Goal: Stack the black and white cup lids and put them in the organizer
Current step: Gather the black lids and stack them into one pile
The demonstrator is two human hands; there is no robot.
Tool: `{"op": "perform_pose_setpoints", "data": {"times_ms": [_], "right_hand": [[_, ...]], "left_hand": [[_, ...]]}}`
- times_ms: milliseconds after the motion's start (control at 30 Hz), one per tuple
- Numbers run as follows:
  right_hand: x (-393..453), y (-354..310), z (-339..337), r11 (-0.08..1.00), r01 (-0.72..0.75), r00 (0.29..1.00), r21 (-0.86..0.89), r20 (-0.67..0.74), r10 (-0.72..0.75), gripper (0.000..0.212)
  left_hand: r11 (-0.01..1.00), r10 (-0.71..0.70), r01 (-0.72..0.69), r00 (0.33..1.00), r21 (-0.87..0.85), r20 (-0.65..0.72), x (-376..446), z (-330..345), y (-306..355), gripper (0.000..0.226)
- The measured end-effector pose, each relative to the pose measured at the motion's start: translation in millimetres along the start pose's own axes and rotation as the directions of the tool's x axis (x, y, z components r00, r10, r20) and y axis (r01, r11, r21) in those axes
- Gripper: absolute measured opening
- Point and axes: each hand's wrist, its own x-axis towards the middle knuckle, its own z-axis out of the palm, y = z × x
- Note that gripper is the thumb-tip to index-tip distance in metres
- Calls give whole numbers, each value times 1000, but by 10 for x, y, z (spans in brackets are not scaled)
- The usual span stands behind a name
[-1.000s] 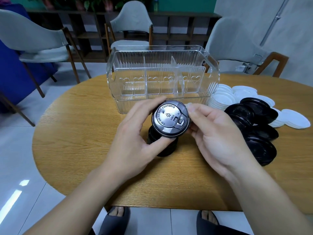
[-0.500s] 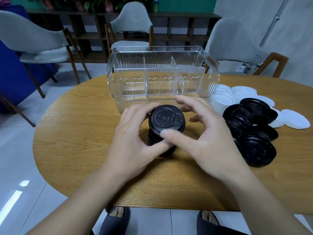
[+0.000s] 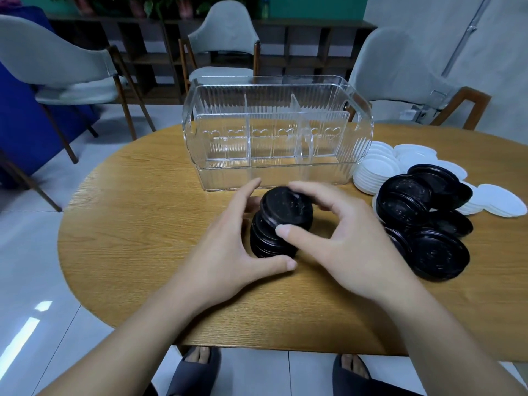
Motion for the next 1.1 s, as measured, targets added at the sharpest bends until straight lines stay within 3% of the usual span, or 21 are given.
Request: {"op": "perform_pose_setpoints", "data": {"times_ms": [200, 567, 667, 933, 1100], "right_hand": [[6, 57, 118, 996, 49, 994, -69, 101, -42, 59], [53, 114, 63, 1000, -19, 978, 14, 209, 16, 60], [55, 103, 89, 999, -37, 987, 25, 158, 33, 52], [0, -25, 146, 983, -55, 998, -178, -15, 53, 53], [-17, -23, 194, 979, -46, 998, -197, -39, 39, 81]], "left_hand": [[1000, -5, 5, 1000, -13, 1, -2, 47, -8, 127], [1000, -28, 28, 999, 5, 20, 21, 58, -45, 127], [999, -43, 43, 999, 27, 8, 27, 79, -41, 126], [996, -55, 57, 998, 69, -30, 4, 101, -5, 123], [995, -32, 36, 999, 94, -41, -2, 109, -1, 118]]}}
